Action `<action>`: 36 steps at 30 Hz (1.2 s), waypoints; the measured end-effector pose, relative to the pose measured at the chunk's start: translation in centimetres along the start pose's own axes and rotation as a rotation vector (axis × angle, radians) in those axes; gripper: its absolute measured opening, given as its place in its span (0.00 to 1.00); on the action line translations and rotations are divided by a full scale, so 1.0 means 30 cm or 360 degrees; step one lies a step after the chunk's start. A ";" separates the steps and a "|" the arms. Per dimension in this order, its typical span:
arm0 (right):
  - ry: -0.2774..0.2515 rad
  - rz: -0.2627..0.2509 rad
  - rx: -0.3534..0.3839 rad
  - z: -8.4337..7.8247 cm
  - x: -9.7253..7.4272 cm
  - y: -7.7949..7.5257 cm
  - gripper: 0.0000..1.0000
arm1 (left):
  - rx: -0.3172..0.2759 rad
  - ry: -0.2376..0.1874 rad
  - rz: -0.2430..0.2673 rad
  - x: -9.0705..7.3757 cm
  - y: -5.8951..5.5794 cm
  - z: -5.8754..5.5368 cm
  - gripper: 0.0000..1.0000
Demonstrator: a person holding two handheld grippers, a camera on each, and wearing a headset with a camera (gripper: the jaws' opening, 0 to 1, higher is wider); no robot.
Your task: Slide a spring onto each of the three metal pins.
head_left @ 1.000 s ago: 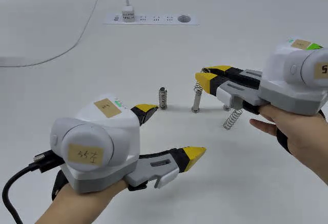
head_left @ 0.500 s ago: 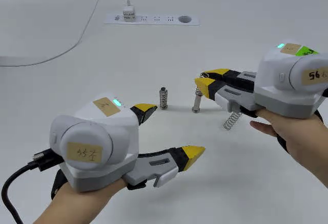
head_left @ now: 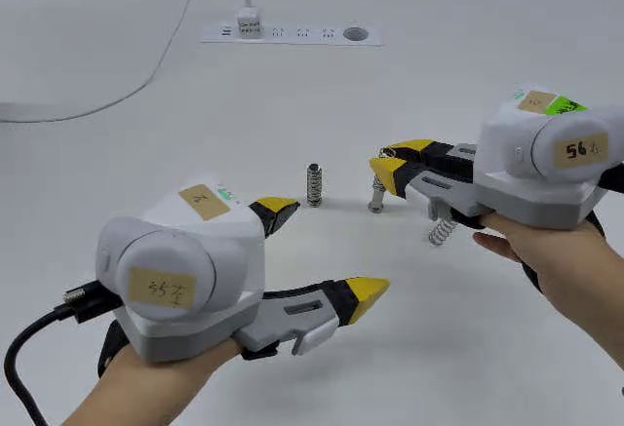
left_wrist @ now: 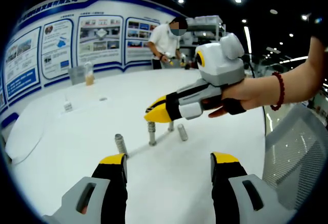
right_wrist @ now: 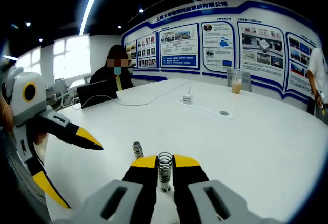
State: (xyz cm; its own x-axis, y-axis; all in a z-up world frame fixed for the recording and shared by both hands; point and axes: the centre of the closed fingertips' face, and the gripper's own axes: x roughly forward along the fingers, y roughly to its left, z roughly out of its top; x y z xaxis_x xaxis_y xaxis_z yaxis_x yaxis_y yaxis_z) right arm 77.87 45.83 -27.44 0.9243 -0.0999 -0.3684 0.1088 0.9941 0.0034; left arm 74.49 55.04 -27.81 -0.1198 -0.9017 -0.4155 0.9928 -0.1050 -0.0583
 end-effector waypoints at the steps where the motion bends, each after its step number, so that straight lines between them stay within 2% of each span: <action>1: 0.0008 -0.0003 -0.0010 -0.005 0.003 0.002 0.12 | -0.0002 0.0000 -0.0003 0.000 -0.001 0.000 0.67; 14: 0.0094 -0.0024 0.0017 -0.060 0.020 0.001 0.12 | -0.0005 -0.0003 -0.0008 0.001 -0.002 0.002 0.66; 26: 0.0131 -0.0033 0.0019 -0.094 0.035 -0.004 0.12 | 0.0007 0.0017 0.0003 -0.003 0.006 -0.007 0.65; 36: 0.0157 -0.0032 -0.0033 -0.107 0.041 -0.008 0.12 | 0.0009 0.0019 -0.0004 -0.002 0.001 -0.008 0.63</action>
State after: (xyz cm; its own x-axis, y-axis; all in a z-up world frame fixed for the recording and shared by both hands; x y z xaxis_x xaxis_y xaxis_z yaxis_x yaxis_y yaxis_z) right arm 77.81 45.61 -30.88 0.8813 -0.1162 -0.4580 0.1185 0.9927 -0.0239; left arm 74.53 55.19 -28.00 -0.1226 -0.8964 -0.4260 0.9925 -0.1099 -0.0542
